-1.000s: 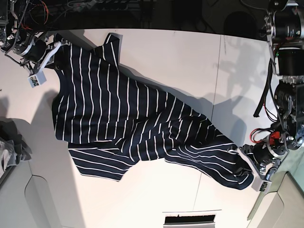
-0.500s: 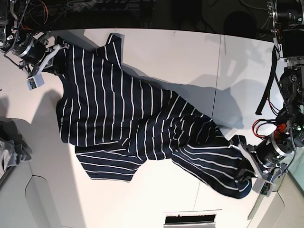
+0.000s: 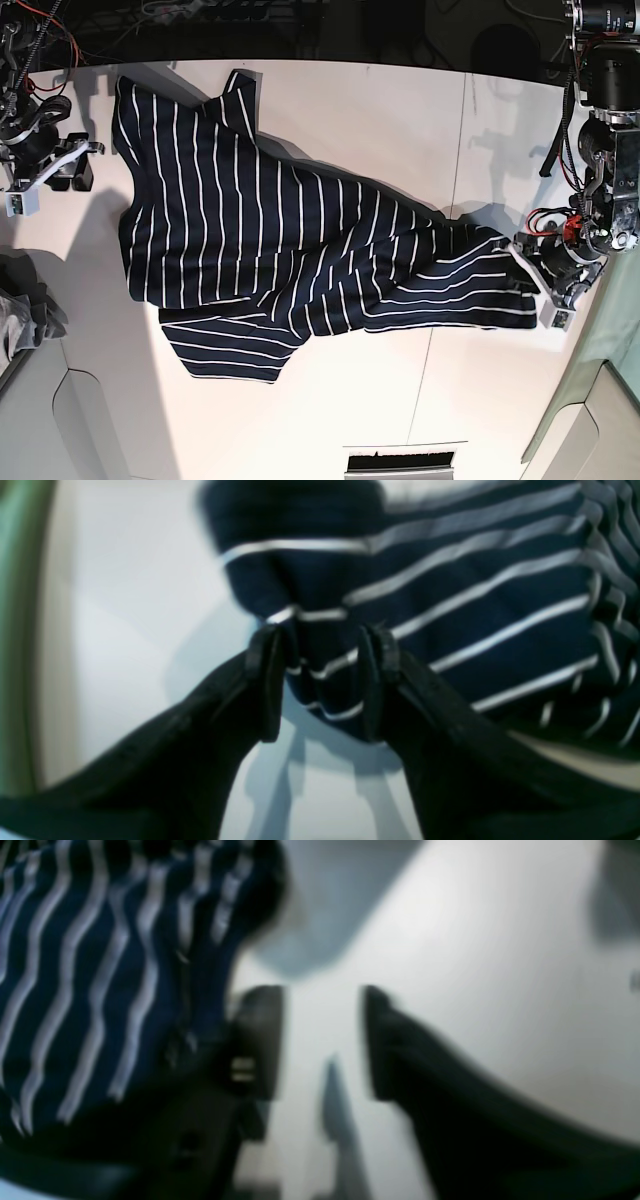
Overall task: Layout the t-shirt on the table in an organized manner, then fold the t-shirt properly
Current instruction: 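Hold the shirt with both grippers and stretch it apart, then hold the shirt end with the left gripper while the right gripper repositions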
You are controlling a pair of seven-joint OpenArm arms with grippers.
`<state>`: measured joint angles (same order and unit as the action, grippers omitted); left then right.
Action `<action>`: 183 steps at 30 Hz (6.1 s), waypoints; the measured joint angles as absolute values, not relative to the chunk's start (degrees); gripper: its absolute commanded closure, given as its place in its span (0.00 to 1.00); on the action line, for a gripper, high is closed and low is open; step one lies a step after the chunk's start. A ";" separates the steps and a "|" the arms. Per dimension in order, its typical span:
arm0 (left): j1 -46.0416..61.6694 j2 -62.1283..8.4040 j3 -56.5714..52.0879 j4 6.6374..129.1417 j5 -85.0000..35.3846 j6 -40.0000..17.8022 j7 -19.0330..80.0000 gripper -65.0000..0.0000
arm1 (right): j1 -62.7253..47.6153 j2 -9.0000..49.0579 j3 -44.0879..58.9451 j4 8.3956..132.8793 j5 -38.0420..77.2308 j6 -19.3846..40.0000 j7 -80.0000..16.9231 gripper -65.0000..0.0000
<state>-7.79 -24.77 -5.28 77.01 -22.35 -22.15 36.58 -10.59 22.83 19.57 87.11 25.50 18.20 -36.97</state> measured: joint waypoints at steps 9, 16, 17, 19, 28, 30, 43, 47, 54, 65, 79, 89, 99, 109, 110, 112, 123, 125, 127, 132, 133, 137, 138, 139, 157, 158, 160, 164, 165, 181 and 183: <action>-5.17 -24.77 -13.85 76.97 -30.48 -25.74 37.52 0.59 | -16.67 22.70 19.75 87.09 36.40 25.54 -44.16 0.46; -3.88 -24.45 -16.88 74.81 -30.50 -25.61 36.99 0.59 | -19.99 21.89 19.77 87.05 38.63 27.88 -43.81 0.46; -3.79 -24.25 -16.88 73.69 -30.52 -25.76 36.67 0.59 | -20.03 21.21 19.77 87.05 38.65 27.90 -43.77 0.46; -3.75 -23.73 -16.88 70.28 -30.22 -25.61 36.42 0.59 | -20.36 19.84 19.79 87.11 39.20 28.34 -43.09 0.46; -3.66 -23.59 -16.86 66.76 -28.49 -25.82 34.68 0.59 | -20.51 19.20 24.51 88.18 40.25 28.56 -44.23 0.46; -3.64 -23.64 -16.88 66.76 -28.25 -25.78 34.65 0.59 | -20.49 19.25 26.70 89.01 42.00 28.56 -44.21 0.46; -8.36 -23.53 -16.91 63.00 -25.56 -24.67 32.10 0.59 | -24.12 15.94 25.67 98.41 48.84 32.80 -47.94 0.46; -11.84 -23.53 -16.91 59.57 -25.61 -24.45 32.05 0.59 | -23.79 13.63 20.82 98.94 46.57 32.84 -47.48 0.46; -13.50 -23.35 -16.91 55.70 -25.67 -24.45 32.10 0.59 | -23.94 12.82 13.78 98.96 39.16 32.53 -44.18 0.46; -13.52 -22.90 -16.91 53.87 -26.65 -24.45 32.08 0.59 | -23.81 12.69 13.21 97.82 32.29 29.10 -41.41 0.46; -13.52 -20.49 -16.95 53.82 -26.17 -24.45 32.08 0.59 | -23.66 12.69 13.21 96.51 32.05 28.93 -39.51 0.46; -13.52 -20.49 -16.95 53.82 -26.17 -24.45 32.08 0.59 | -23.66 12.69 13.21 96.51 32.08 28.93 -39.18 0.46; -13.52 -20.49 -16.95 53.82 -26.17 -24.45 32.08 0.59 | -23.66 12.69 13.21 96.51 32.08 28.93 -38.96 0.46; -13.52 -20.49 -16.95 53.82 -26.17 -24.45 32.08 0.59 | -23.66 12.69 13.21 96.51 32.08 28.93 -38.96 0.46; -13.52 -20.49 -16.95 53.82 -26.17 -24.45 32.08 0.59 | -23.66 12.69 13.21 96.51 32.08 28.93 -38.79 0.46; -13.52 -20.49 -16.95 53.82 -26.17 -24.45 32.08 0.59 | -23.64 12.69 13.21 96.51 32.08 28.93 -38.59 0.46; -13.52 -20.49 -16.95 53.82 -26.17 -24.45 32.08 0.59 | -23.66 12.69 13.21 96.51 32.08 28.93 -38.57 0.46; -13.52 -20.49 -16.95 53.82 -26.17 -24.45 32.08 0.59 | -23.66 12.69 13.21 96.51 32.08 28.93 -38.57 0.46; -13.52 -20.49 -16.95 53.82 -26.17 -24.45 32.08 0.59 | -23.64 12.69 13.21 96.51 32.08 28.93 -38.57 0.46; -13.52 -20.49 -16.95 53.82 -26.17 -24.45 32.08 0.59 | -23.66 12.69 13.21 96.51 32.08 28.93 -38.54 0.46; -13.52 -20.49 -16.95 53.82 -26.17 -24.45 32.08 0.59 | -23.66 12.69 13.21 96.51 32.08 28.93 -38.52 0.46; -13.52 -20.49 -16.95 53.82 -26.17 -24.45 32.08 0.59 | -23.66 12.69 13.21 96.51 32.08 28.93 -38.09 0.46; -13.52 -20.49 -16.95 53.82 -26.17 -24.45 32.08 0.59 | -23.66 12.69 13.21 96.51 32.08 28.93 -38.09 0.46; -13.52 -20.49 -16.95 53.82 -26.17 -24.45 32.08 0.59 | -23.64 12.69 13.21 96.51 32.08 28.93 -38.09 0.46; -13.17 -20.51 -16.95 53.82 -25.17 -24.51 31.66 0.59 | -18.11 12.71 22.41 106.50 33.58 28.73 -38.39 0.46; -13.19 -20.53 -16.95 53.82 -25.17 -24.51 31.66 0.59 | -17.91 12.71 23.22 106.50 33.61 28.27 -38.39 0.46; -13.17 -20.51 -16.95 53.82 -25.17 -24.51 31.66 0.59 | -17.28 12.69 24.60 106.48 33.39 28.05 -38.50 0.46; -13.17 -20.51 -16.95 53.82 -25.17 -24.51 31.66 0.59 | -16.47 12.71 25.82 106.50 34.09 28.05 -38.57 0.46; -13.17 -20.51 -16.95 53.82 -25.17 -24.51 31.66 0.59 | -16.49 12.71 25.82 106.50 34.06 28.05 -38.61 0.46; -13.17 -20.51 -16.95 53.82 -25.17 -24.51 31.66 0.59 | -16.51 12.69 25.65 106.19 34.09 28.12 -38.63 0.65; -13.19 -20.51 -16.95 53.82 -25.19 -24.51 31.66 0.59 | -16.51 12.69 25.34 105.49 34.20 28.14 -39.86 0.70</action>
<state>-13.19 -20.51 -16.95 53.82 -25.19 -24.51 31.66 -16.51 12.69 25.34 105.49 34.20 28.14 -39.86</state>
